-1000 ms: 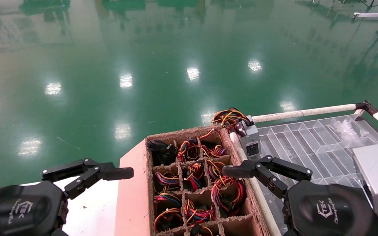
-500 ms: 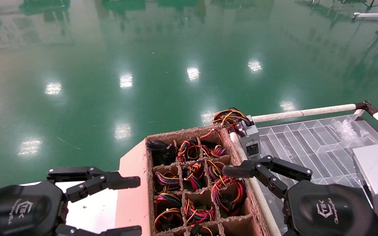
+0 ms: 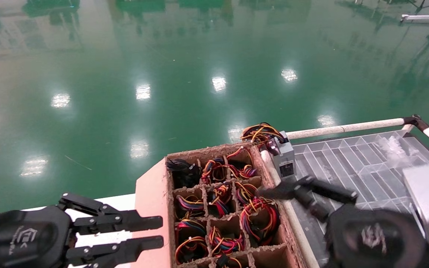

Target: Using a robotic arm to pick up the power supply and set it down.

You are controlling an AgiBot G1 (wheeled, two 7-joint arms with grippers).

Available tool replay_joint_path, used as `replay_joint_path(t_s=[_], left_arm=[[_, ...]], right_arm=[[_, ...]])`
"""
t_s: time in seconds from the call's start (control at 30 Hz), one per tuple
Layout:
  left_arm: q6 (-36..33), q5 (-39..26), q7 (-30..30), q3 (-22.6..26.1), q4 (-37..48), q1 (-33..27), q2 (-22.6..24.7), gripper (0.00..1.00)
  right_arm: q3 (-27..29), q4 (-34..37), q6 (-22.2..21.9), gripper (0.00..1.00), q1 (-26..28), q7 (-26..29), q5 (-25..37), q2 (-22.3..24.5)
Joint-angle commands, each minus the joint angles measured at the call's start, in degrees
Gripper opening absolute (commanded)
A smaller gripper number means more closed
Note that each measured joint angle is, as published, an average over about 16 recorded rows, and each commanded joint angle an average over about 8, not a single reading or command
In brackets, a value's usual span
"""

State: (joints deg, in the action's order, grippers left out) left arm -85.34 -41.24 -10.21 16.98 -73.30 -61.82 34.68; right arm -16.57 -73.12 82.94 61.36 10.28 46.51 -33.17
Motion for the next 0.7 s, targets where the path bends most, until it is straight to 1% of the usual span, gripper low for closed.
replay_joint_path(t_s=[0.03, 0.23, 0.37, 0.5, 0.63, 0.67, 0.7], left_arm=[[0.0, 0.0, 0.0, 0.0, 0.0, 0.0, 0.0, 0.0], [0.0, 0.0, 0.0, 0.0, 0.0, 0.0, 0.0, 0.0], [0.0, 0.0, 0.0, 0.0, 0.0, 0.0, 0.0, 0.0], [0.0, 0.0, 0.0, 0.1, 0.0, 0.0, 0.0, 0.0], [0.0, 0.0, 0.0, 0.1, 0.0, 0.0, 0.0, 0.0], [0.0, 0.0, 0.0, 0.1, 0.0, 0.0, 0.0, 0.0], [0.0, 0.0, 0.0, 0.1, 0.0, 0.0, 0.0, 0.0]], right_arm=[[-0.2, 0.1, -0.9, 1.0, -0.1, -0.2, 1.7, 0.7], [-1.1, -0.6, -4.4, 1.0, -0.4, -0.6, 7.8, 2.5], [-2.0, -1.5, -6.6, 1.0, 0.8, -1.2, 12.4, 2.8], [-3.6, -1.8, -8.4, 1.0, 3.1, -1.7, 17.9, 1.8], [-5.6, -0.7, -9.7, 1.0, 5.7, -2.3, 23.1, -0.7], [-6.2, -0.3, -9.9, 0.97, 6.4, -2.6, 24.3, -1.5], [-6.8, 0.2, -10.0, 0.9, 7.1, -2.9, 25.6, -2.3]])
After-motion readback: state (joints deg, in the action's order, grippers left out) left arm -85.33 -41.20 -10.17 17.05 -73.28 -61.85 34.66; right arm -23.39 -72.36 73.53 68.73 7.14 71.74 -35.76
